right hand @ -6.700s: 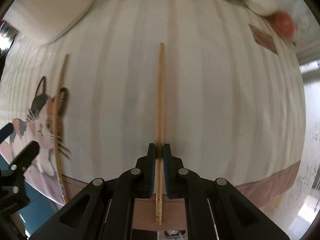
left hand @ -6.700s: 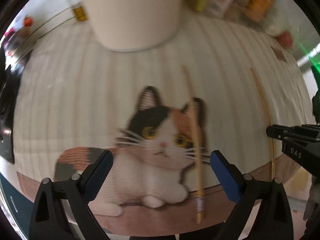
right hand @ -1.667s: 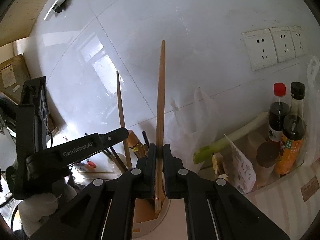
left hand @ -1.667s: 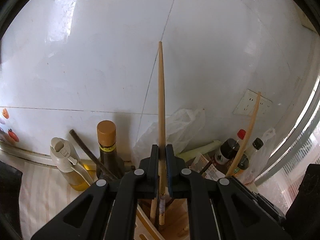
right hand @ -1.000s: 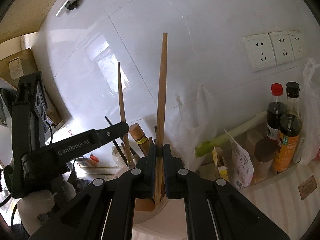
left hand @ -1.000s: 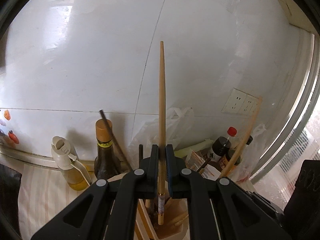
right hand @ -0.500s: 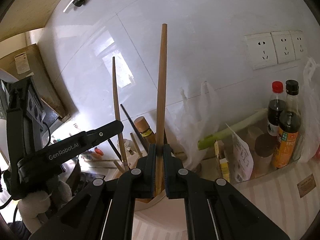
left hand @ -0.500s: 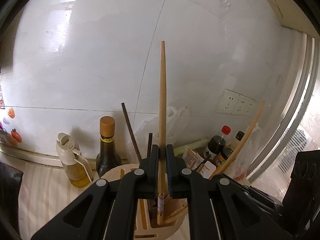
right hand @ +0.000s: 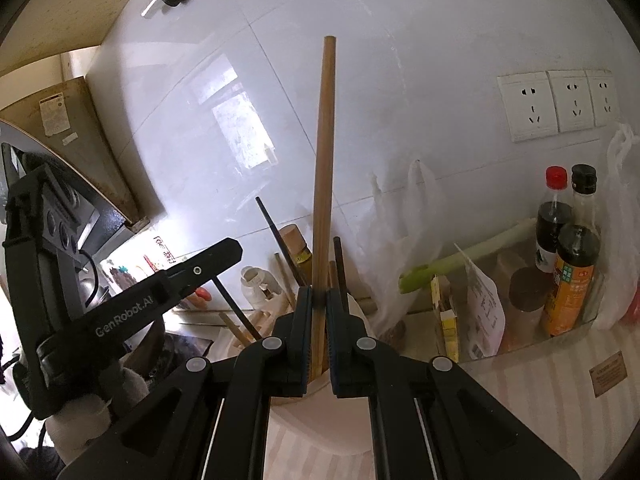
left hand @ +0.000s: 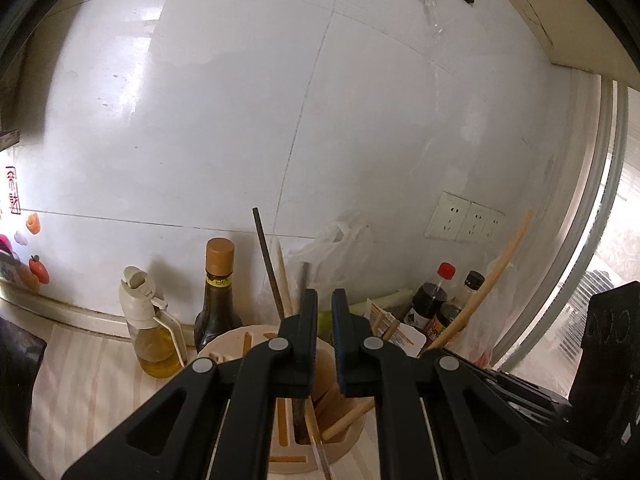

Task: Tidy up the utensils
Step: 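Open the left tool while the right tool opens, releasing both chopsticks, then move both tools back from the holder, bringing the right tool to its chopsticks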

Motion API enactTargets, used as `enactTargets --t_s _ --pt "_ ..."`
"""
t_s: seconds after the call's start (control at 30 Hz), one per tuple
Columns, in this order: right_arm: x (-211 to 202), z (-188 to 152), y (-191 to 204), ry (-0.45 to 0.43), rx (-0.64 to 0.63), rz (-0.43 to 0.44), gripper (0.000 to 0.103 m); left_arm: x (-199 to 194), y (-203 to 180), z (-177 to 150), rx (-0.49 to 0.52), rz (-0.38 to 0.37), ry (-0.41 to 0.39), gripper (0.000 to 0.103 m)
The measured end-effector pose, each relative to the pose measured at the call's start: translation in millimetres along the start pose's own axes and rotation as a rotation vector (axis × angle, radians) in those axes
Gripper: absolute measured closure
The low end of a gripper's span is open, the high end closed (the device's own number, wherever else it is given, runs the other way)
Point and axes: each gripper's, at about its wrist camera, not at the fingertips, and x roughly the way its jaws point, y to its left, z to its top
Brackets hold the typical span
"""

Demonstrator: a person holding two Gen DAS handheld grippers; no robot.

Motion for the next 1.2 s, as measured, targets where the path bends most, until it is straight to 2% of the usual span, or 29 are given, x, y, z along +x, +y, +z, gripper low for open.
enactTargets --t_s 0.2,0.4,0.43,0.5,0.53,0.57,0.67,0.7,0.73,0.77,0.8,0.83,0.9,0.97,1.0,1.07,1.13,1.17,1.2 --pt "4.8 2.8 -0.7 0.04 0.006 0.009 0.096 6.1 -0.2 5.9 0.0 0.014 0.027 0.098" --pt "21.2 14.6 -1.2 0.149 0.006 0.062 0.095 5.0 3.7 12.6 -0.033 0.026 0.093 0.094" --pt "23.7 15.8 -0.9 0.171 0.005 0.066 0.095 4.7 5.4 13.7 -0.039 0.036 0.106 0.088" --pt "26.2 17.3 0.1 0.196 0.006 0.07 0.095 3.5 10.0 15.0 -0.057 0.069 0.134 0.066" --pt "26.3 18.8 0.4 0.202 0.005 0.066 0.095 0.8 13.6 15.8 -0.074 0.091 0.136 0.043" --pt "25.4 20.2 0.8 0.202 0.004 0.063 0.095 -2.2 16.7 16.3 -0.087 0.106 0.129 0.024" --pt "21.3 27.0 2.6 0.205 0.006 0.069 0.095 -20.2 30.5 22.2 -0.136 0.18 0.089 0.007" --pt "19.0 29.8 4.0 0.201 0.003 0.068 0.091 -24.4 33.4 24.5 -0.142 0.205 0.087 0.002" --pt "15.8 33.9 5.9 0.195 -0.002 0.071 0.084 -26.6 36.0 26.1 -0.144 0.219 0.086 0.0" --pt "12.9 36.9 7.1 0.187 -0.004 0.072 0.078 -32.0 38.6 28.5 -0.144 0.242 0.084 0.0" --pt "10.5 40.1 8.3 0.181 -0.007 0.074 0.065 -34.4 40.5 29.9 -0.142 0.26 0.087 0.0" --pt "8.1 44.1 10.5 0.176 -0.012 0.078 0.057 -38.2 41.9 31.1 -0.138 0.28 0.087 0.0" --pt "2.4 49.8 13.3 0.166 -0.017 0.075 0.051 -44.1 43.0 32.4 -0.131 0.321 0.093 0.0" --pt "-2.2 54.8 16.6 0.164 -0.023 0.07 0.05 -51.7 42.3 32.0 -0.126 0.345 0.091 0.0" --pt "-4.0 57.2 18.5 0.163 -0.026 0.062 0.046 -53.6 41.8 31.6 -0.121 0.363 0.095 0.0" --pt "-9.4 60.5 23.0 0.166 -0.045 0.018 0.034 -57.8 40.6 29.3 -0.119 0.377 0.099 0.0" --pt "-14.3 61.3 27.8 0.177 -0.078 -0.084 0.005 -64.2 37.5 24.2 -0.112 0.426 0.116 0.0" --pt "-16.8 60.0 30.5 0.193 -0.098 -0.15 0.0 -67.0 35.7 21.4 -0.104 0.449 0.124 0.0" --pt "-19.4 58.3 32.8 0.204 -0.112 -0.199 0.0 -69.8 33.6 17.0 -0.095 0.477 0.144 0.0"
